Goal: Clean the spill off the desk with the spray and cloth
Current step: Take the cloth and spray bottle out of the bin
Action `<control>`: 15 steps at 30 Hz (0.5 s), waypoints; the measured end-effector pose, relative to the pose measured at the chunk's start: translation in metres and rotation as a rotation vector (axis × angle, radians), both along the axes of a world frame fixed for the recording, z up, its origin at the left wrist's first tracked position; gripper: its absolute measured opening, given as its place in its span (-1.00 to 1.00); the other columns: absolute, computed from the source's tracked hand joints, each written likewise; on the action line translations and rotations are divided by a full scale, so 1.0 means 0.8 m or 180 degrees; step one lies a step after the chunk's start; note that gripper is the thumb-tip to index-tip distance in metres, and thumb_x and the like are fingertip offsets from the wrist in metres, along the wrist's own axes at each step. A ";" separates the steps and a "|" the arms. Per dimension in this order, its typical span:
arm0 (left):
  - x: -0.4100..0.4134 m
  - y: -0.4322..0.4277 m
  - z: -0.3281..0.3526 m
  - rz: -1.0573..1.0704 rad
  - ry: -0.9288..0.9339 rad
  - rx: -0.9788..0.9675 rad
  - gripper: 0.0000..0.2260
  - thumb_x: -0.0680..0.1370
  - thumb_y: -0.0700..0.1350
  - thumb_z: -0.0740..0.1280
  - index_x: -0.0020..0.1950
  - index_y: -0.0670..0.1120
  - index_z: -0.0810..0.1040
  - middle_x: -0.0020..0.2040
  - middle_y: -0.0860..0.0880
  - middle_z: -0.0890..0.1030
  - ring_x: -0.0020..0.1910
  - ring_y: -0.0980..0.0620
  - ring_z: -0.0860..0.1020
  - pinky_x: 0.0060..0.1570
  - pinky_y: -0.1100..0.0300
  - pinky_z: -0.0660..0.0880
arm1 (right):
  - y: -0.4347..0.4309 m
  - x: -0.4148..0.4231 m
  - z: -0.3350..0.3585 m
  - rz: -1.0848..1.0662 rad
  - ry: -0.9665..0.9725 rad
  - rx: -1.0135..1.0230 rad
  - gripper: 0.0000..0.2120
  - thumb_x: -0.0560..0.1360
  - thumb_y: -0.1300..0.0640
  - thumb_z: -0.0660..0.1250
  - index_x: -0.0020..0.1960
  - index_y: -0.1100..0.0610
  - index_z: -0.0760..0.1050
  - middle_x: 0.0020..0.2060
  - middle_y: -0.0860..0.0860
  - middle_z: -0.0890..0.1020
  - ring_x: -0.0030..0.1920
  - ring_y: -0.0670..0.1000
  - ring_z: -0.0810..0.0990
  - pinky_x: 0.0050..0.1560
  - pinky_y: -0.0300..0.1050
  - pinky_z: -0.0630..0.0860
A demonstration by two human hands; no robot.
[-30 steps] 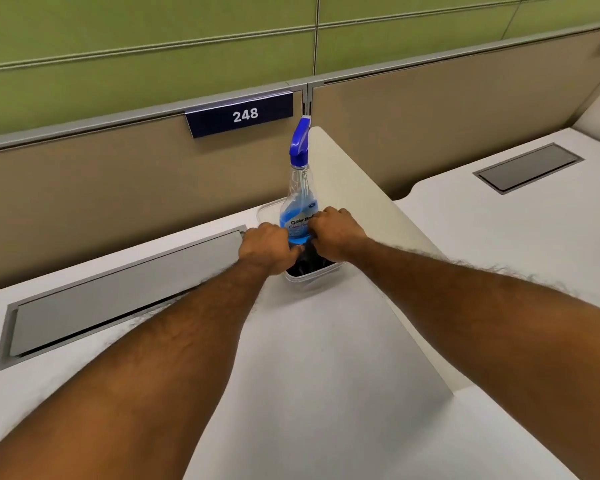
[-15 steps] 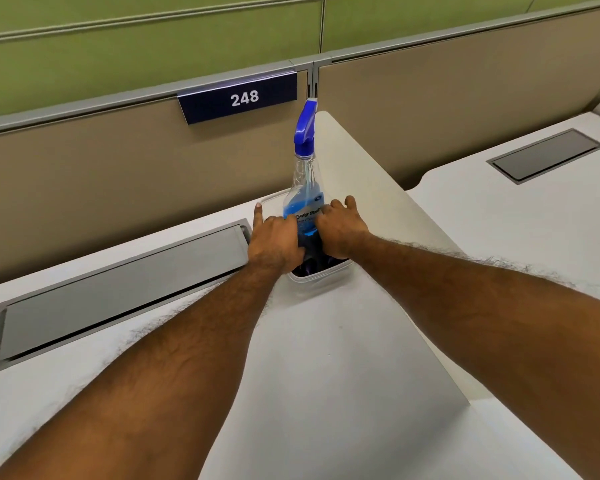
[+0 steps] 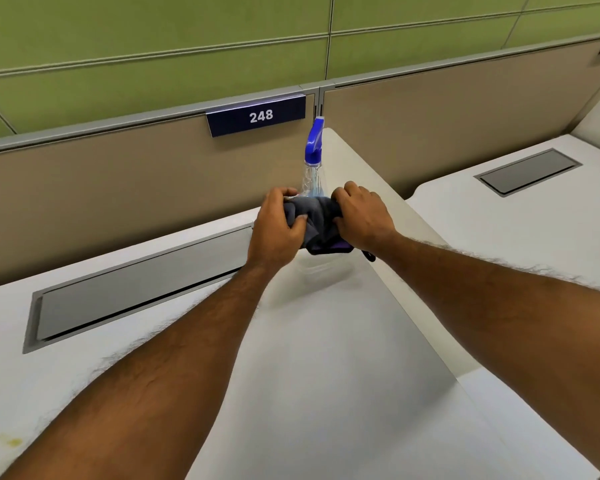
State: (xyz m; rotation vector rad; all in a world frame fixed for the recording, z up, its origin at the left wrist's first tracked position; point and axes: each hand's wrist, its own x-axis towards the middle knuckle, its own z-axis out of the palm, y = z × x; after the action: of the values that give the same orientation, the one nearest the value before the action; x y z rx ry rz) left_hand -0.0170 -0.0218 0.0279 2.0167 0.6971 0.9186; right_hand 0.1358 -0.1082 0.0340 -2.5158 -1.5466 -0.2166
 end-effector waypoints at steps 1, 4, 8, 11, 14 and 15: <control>-0.008 0.001 0.010 -0.0020 -0.0157 -0.0231 -0.64 0.46 -0.24 0.40 0.22 -0.16 0.42 0.09 0.01 0.50 0.00 0.10 0.50 0.01 0.39 0.46 | -0.005 -0.005 0.006 0.0008 0.0059 0.0105 -0.69 0.50 0.09 0.30 0.22 0.13 0.43 0.11 0.12 0.51 0.06 0.13 0.49 0.10 0.01 0.41; -0.037 0.002 0.041 0.0113 -0.0440 -0.1092 -0.61 0.46 -0.20 0.45 0.22 -0.08 0.41 0.11 -0.01 0.51 0.05 0.07 0.54 0.00 0.30 0.54 | -0.023 -0.032 0.021 0.0302 0.0656 0.0654 -0.60 0.48 0.08 0.17 0.29 0.14 0.43 0.20 0.11 0.52 0.17 0.11 0.50 0.23 0.00 0.35; -0.080 -0.009 0.078 0.0165 -0.0671 -0.1853 -0.61 0.44 -0.17 0.48 0.19 -0.05 0.43 0.06 -0.03 0.57 0.02 0.01 0.60 -0.10 0.20 0.61 | -0.055 -0.109 0.039 0.1236 0.2202 0.1324 -0.53 0.54 -0.04 0.17 0.39 0.15 0.34 0.25 0.08 0.51 0.21 -0.01 0.50 0.22 -0.14 0.47; -0.116 -0.017 0.106 0.0065 -0.0495 -0.2416 -0.60 0.42 -0.14 0.49 0.22 -0.11 0.48 0.08 -0.12 0.62 -0.04 -0.08 0.65 -0.24 0.13 0.62 | -0.067 -0.171 0.045 0.1316 0.2838 0.1295 -0.30 0.44 -0.13 0.41 0.47 0.04 0.22 0.32 0.01 0.46 0.29 -0.07 0.47 0.24 -0.23 0.49; -0.158 -0.031 0.129 -0.0120 -0.0288 -0.2757 -0.67 0.45 -0.08 0.47 0.15 -0.15 0.53 -0.01 -0.12 0.67 -0.13 -0.04 0.65 -0.34 0.19 0.58 | -0.067 -0.217 0.047 0.1189 0.2992 0.1445 -0.29 0.42 0.11 0.51 0.46 0.02 0.24 0.27 -0.07 0.51 0.26 -0.12 0.50 0.24 -0.23 0.49; -0.175 -0.036 0.134 -0.0193 -0.0295 -0.2816 -0.71 0.47 -0.02 0.45 0.10 -0.14 0.54 -0.04 -0.10 0.67 -0.13 -0.03 0.64 -0.31 0.19 0.59 | -0.068 -0.232 0.048 0.1104 0.3074 0.1514 -0.37 0.45 0.15 0.48 0.43 0.03 0.28 0.22 -0.06 0.54 0.22 -0.12 0.53 0.21 -0.23 0.51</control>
State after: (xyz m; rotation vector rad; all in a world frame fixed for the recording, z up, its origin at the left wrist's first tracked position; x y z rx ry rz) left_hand -0.1567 -0.0509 0.1355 1.1928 0.8002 0.5157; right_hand -0.0497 -0.1626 0.0725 -1.5415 -1.2499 0.5360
